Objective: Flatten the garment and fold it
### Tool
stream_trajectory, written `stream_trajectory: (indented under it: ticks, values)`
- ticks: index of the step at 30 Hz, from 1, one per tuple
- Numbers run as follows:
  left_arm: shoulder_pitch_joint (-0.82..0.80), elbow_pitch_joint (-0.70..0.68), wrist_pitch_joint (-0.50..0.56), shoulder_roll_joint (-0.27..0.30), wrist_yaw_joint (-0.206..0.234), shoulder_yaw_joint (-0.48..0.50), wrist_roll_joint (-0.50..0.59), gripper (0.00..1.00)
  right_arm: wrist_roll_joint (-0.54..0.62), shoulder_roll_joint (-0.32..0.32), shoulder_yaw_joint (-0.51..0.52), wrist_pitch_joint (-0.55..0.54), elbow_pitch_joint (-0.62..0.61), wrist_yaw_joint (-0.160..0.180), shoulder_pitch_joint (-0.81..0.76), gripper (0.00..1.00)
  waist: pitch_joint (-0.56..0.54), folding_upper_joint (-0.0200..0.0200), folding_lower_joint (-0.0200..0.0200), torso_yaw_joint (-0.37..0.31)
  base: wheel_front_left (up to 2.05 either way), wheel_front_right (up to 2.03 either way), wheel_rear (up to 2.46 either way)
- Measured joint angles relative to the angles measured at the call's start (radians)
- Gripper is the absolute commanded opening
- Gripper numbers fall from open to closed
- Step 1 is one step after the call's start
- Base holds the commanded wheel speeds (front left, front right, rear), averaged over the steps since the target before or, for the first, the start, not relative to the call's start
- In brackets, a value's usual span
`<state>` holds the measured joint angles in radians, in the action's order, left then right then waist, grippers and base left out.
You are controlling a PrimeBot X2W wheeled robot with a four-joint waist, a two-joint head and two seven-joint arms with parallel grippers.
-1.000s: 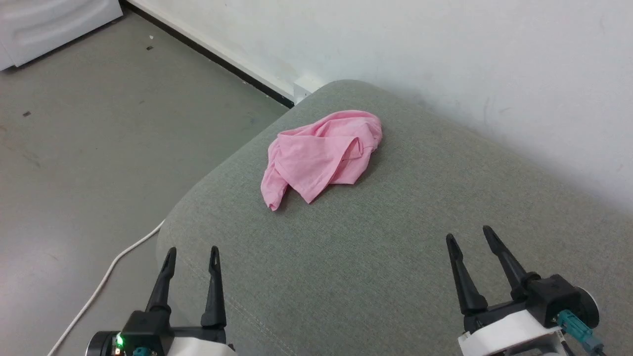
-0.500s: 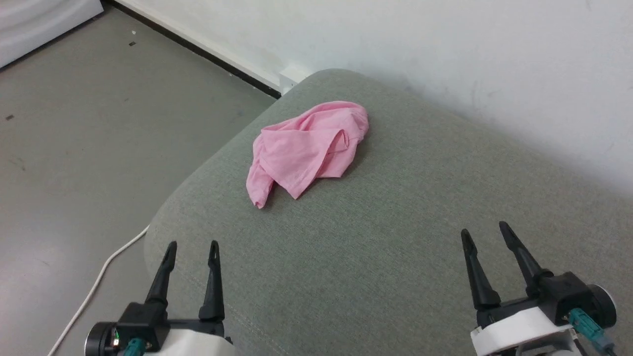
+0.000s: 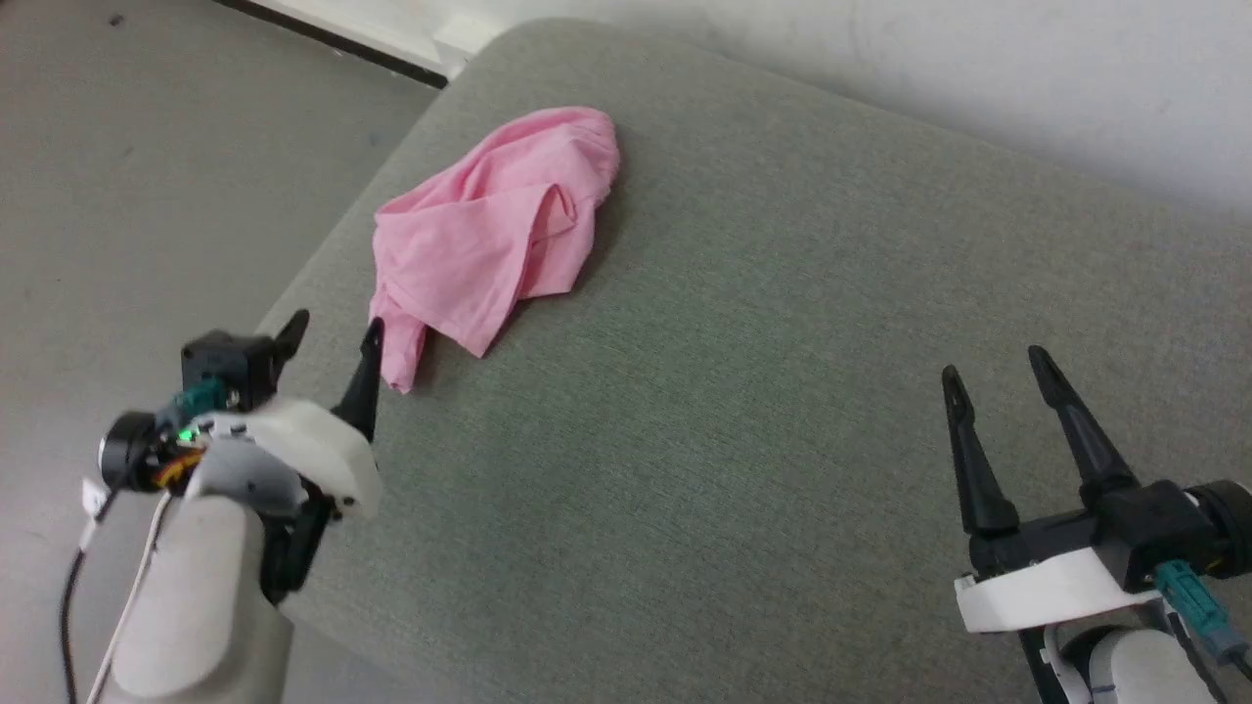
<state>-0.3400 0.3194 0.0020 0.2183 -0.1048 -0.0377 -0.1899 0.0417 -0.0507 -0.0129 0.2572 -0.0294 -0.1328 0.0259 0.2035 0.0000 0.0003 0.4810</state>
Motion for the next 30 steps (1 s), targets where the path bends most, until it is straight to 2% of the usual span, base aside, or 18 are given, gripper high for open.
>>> stream_trajectory:
  ticks: [6, 11, 20, 21, 22, 26, 30]
  values:
    - [-0.192, 0.168, 0.155, 0.11, -0.019, -0.059, -0.067, 1.0, 0.015, 0.0, 0.002, -0.001, -0.031, 0.0, 0.04, 1.0, 0.094, 0.0, 0.0, -0.069, 0.0, 0.0, 0.0]
    - [-0.302, 0.264, 0.258, 0.193, -0.02, -0.164, -0.163, 1.0, 0.019, -0.001, -0.002, -0.001, -0.05, 0.0, 0.06, 1.0, 0.162, 0.0, -0.0002, -0.13, 0.0, 0.0, 0.0]
    - [-0.406, 0.444, 0.425, 0.281, -0.023, -0.22, -0.344, 1.0, 0.019, -0.002, 0.002, -0.001, -0.051, 0.0, 0.084, 1.0, 0.256, 0.0, -0.0003, -0.232, 0.0, 0.0, 0.0]
    - [-0.412, 0.451, 0.446, 0.294, -0.026, -0.223, -0.366, 0.13, 0.019, -0.002, 0.002, -0.001, -0.051, 0.0, 0.086, 1.0, 0.262, 0.0, -0.0005, -0.242, 0.0, 0.0, 0.0]
    - [-0.418, 0.457, 0.468, 0.305, -0.026, -0.228, -0.39, 0.0, 0.019, -0.002, 0.003, -0.001, -0.05, 0.0, 0.088, 1.0, 0.268, 0.0, -0.0006, -0.251, 0.0, 0.0, 0.0]
    - [-0.421, 0.461, 0.483, 0.341, -0.025, -0.236, -0.461, 0.0, 0.016, -0.002, 0.009, -0.001, -0.037, 0.0, 0.089, 1.0, 0.278, 0.0001, -0.0004, -0.279, 0.0, 0.0, 0.0]
    - [-0.398, 0.473, 0.398, 0.356, -0.026, -0.249, -0.479, 0.0, 0.009, -0.001, 0.007, 0.0, -0.019, 0.0, 0.089, 1.0, 0.256, 0.0, -0.0003, -0.287, 0.0, 0.0, 0.0]
